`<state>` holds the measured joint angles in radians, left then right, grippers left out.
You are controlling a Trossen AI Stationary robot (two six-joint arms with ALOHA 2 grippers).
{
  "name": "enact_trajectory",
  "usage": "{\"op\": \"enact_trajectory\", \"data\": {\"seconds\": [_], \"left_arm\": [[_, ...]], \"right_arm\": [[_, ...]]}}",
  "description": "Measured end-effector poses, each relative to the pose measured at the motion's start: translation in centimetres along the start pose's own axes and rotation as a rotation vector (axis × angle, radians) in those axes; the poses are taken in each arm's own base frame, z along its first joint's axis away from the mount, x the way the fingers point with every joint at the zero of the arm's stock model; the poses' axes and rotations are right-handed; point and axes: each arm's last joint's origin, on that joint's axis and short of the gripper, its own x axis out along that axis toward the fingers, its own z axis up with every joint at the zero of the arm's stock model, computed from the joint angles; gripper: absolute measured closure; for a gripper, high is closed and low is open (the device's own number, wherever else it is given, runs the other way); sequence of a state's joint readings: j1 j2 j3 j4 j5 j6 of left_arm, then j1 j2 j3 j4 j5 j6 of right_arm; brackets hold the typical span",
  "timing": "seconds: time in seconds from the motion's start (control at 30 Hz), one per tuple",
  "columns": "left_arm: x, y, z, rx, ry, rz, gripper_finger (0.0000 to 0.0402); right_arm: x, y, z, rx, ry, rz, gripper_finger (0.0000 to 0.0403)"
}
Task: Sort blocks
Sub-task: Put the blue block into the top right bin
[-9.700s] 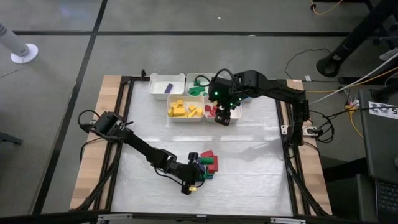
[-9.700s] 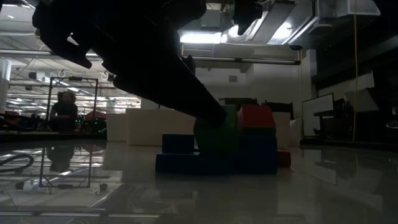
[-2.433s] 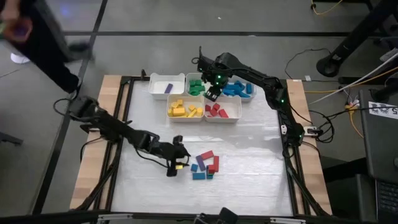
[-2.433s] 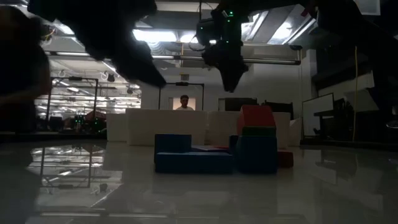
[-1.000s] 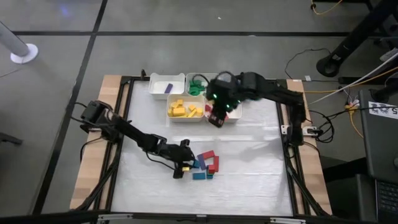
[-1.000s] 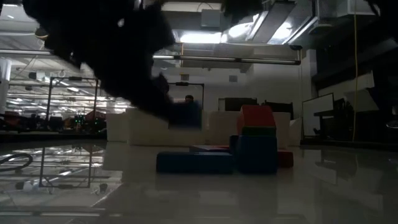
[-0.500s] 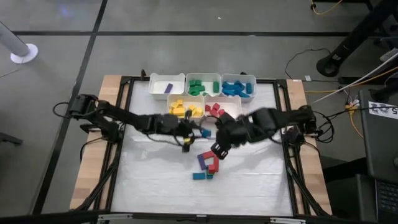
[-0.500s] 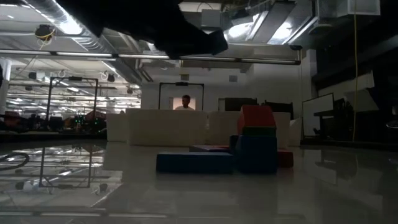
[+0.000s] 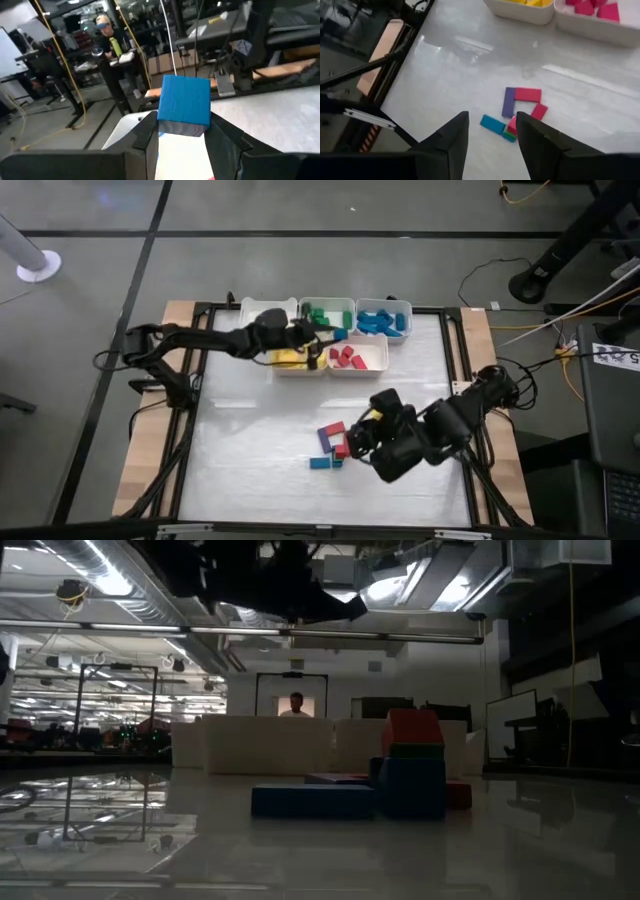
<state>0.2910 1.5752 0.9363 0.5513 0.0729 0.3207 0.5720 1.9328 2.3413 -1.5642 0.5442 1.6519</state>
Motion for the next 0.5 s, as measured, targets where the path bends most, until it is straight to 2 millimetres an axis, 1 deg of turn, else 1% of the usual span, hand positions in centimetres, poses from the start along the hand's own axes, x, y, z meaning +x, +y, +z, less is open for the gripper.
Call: {"op": "enact_trajectory", "data": {"seconds": [0.13,0.3,0.37,0.47,0.5], "left_arm": [[2.5,1.5,-0.3,-0.007,-0.037,-0.020,0.0287],[7.2,2.7,-1.1,-0.007,-0.041,-0.019,0.0287],[9.1,2.9,-1.7,-0.009,-0.035,-0.023,0.0287],[11.8,3.4,-2.8,-0.003,-0.015,-0.023,0.0287],[12.5,3.5,-3.5,-0.004,0.006,-0.025,0.0287]], "right_arm": [[1.0,0.8,-1.8,0.001,0.008,0.006,0.0237],[2.9,1.6,-4.2,-0.031,0.053,-0.016,0.0237],[3.6,1.8,-4.9,-0.037,0.081,-0.028,0.0237],[4.1,2.0,-5.7,-0.028,0.144,-0.042,0.0237],[4.2,2.0,-5.8,-0.020,0.160,-0.046,0.0237]]}}
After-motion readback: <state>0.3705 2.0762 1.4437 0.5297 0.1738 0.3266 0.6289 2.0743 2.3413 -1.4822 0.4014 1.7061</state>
